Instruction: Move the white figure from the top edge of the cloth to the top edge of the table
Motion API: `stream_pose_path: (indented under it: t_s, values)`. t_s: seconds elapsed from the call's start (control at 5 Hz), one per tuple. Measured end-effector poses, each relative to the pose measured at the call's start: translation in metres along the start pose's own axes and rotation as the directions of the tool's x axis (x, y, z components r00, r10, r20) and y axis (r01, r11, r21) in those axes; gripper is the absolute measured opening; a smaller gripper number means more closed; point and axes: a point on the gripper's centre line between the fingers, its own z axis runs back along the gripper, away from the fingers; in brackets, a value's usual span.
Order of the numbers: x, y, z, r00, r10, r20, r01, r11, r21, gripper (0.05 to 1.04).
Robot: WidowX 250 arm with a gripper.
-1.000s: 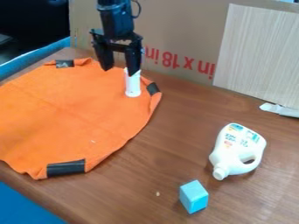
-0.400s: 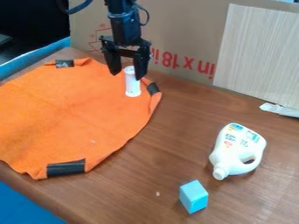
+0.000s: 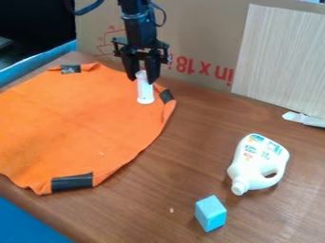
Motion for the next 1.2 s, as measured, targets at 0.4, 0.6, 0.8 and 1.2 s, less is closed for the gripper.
stream_pose_path:
  t_s: [0.4,0.6,0.8,1.2]
  values:
    - [0.004,-0.022,-0.002,1.000,-0.018,0.005,0.017,1.000,0.015,0.543]
    - [0.012,-0.061,0.003,0.994,-0.105,0.026,0.105,0.994,0.002,0.543]
    - [0.012,-0.086,0.002,0.985,-0.169,0.027,0.169,0.986,0.009,0.543]
    - [0.008,-0.126,-0.001,0.951,-0.299,0.082,0.304,0.951,-0.055,0.543]
